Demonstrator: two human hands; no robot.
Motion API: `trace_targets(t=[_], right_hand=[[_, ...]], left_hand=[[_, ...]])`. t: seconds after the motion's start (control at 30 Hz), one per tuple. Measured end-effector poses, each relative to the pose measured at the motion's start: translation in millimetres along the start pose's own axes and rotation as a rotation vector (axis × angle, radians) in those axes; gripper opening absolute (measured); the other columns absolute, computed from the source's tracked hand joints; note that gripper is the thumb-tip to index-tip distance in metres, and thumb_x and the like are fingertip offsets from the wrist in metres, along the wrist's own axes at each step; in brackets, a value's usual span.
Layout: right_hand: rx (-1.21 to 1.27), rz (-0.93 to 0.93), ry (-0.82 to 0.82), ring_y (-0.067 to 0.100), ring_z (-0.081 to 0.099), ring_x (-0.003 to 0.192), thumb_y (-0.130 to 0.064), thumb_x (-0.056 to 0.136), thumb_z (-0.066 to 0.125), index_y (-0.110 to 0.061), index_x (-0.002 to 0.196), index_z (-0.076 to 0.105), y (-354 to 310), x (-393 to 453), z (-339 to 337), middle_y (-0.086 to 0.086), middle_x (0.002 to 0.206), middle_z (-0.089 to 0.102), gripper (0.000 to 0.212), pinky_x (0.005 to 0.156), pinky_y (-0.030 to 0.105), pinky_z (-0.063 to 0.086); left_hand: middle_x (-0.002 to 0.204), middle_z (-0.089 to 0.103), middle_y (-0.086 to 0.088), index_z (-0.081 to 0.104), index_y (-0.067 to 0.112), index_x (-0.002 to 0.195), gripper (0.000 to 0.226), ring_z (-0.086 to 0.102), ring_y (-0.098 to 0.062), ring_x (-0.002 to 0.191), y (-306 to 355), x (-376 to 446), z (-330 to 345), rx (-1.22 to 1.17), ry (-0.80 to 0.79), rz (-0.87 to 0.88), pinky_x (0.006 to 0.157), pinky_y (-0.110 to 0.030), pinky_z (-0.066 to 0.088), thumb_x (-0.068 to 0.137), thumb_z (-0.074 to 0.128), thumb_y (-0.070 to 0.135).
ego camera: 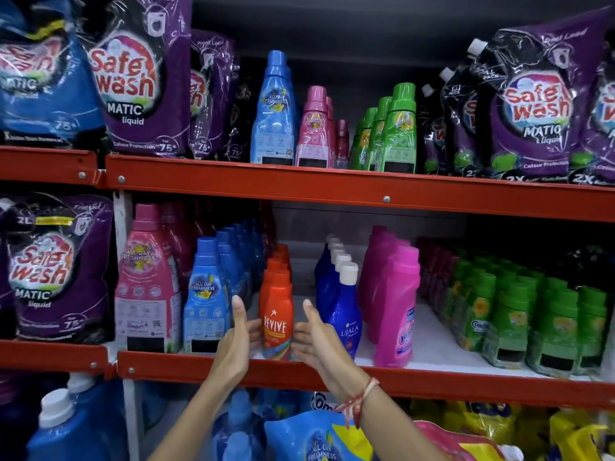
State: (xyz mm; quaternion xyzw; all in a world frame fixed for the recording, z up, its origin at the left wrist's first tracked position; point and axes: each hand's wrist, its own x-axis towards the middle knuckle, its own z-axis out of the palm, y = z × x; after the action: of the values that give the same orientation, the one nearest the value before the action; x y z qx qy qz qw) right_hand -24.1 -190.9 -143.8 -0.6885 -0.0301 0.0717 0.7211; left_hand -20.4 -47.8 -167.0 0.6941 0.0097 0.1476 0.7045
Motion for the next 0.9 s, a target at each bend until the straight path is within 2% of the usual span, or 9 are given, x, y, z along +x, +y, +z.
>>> trace_targets(t=[0.1,0.2,0.3,0.47,0.57,0.7,0.77,0.83,0.9], right_hand=[[-0.005,0.018,0.004,0.015,0.064,0.08,-0.051,0.096,0.036,0.003,0.117,0.06,-1,1,-1,0.015,0.104,0.067,0.063,0.076,0.025,0.05],[-0.028,0.036,0.019,0.023,0.065,0.103,-0.055,0.095,0.037,0.003,0.128,0.055,-5,-2,3,0.019,0.126,0.064,0.069,0.098,0.037,0.048],[-0.061,0.026,0.011,0.027,0.059,0.122,-0.055,0.094,0.038,0.002,0.133,0.051,-8,-6,7,0.019,0.135,0.059,0.07,0.103,0.039,0.044],[-0.074,0.016,-0.049,0.026,0.055,0.127,-0.046,0.098,0.038,0.003,0.136,0.047,-5,-5,5,0.017,0.138,0.056,0.062,0.102,0.035,0.041],[-0.19,-0.13,0.024,0.021,0.053,0.127,-0.038,0.097,0.046,-0.008,0.131,0.055,1,-12,-1,0.008,0.135,0.058,0.047,0.11,0.035,0.039],[-0.238,-0.414,0.306,0.015,0.068,0.1,-0.043,0.082,0.057,-0.039,0.092,0.07,18,-19,-30,-0.006,0.101,0.075,0.017,0.094,0.044,0.053],[-0.22,-0.484,0.433,0.014,0.069,0.093,-0.027,0.089,0.058,-0.034,0.093,0.068,24,-24,-43,-0.005,0.097,0.074,0.012,0.088,0.044,0.055],[-0.215,-0.508,0.535,0.016,0.065,0.1,-0.017,0.092,0.055,-0.026,0.102,0.063,24,-27,-50,0.001,0.111,0.069,0.015,0.093,0.04,0.052],[-0.246,-0.45,0.551,0.022,0.057,0.117,-0.02,0.095,0.051,-0.018,0.122,0.055,23,-24,-56,0.008,0.13,0.057,0.027,0.102,0.037,0.044]], left_hand=[[0.084,0.07,0.005,0.069,0.016,0.103,0.098,0.065,-0.016,0.089,-3,-7,-7,0.046,0.036,0.028,0.101,-0.041,0.043,0.068,0.009,0.084],[0.063,0.069,0.018,0.067,0.036,0.076,0.082,0.067,-0.008,0.083,-6,-9,-11,0.051,0.05,0.038,0.1,-0.04,0.045,0.062,0.01,0.093],[0.07,0.069,0.016,0.067,0.03,0.082,0.084,0.066,-0.009,0.084,-5,-11,-13,0.028,0.051,0.036,0.101,-0.042,0.045,0.064,0.012,0.091],[0.09,0.071,0.007,0.068,0.027,0.098,0.092,0.064,-0.015,0.095,-4,-18,-12,0.116,0.039,0.038,0.101,-0.037,0.042,0.067,0.008,0.089],[0.111,0.068,-0.004,0.067,0.026,0.109,0.081,0.058,-0.019,0.107,-5,-23,-9,0.341,0.14,0.136,0.091,-0.03,0.036,0.082,0.008,0.074],[0.103,0.069,0.006,0.07,0.019,0.103,0.059,0.061,-0.006,0.097,6,-43,11,0.286,0.345,0.431,0.081,-0.015,0.04,0.094,0.021,0.051],[0.099,0.071,0.004,0.07,0.02,0.102,0.057,0.062,-0.001,0.092,7,-48,27,0.244,0.255,0.43,0.079,-0.009,0.042,0.094,0.023,0.051],[0.103,0.071,0.001,0.068,0.023,0.106,0.068,0.063,-0.006,0.094,4,-46,45,0.167,0.057,0.306,0.09,-0.023,0.047,0.087,0.021,0.068],[0.102,0.064,0.008,0.064,0.029,0.106,0.088,0.059,-0.008,0.097,4,-48,61,0.128,-0.111,0.162,0.099,-0.033,0.041,0.067,0.014,0.091]])
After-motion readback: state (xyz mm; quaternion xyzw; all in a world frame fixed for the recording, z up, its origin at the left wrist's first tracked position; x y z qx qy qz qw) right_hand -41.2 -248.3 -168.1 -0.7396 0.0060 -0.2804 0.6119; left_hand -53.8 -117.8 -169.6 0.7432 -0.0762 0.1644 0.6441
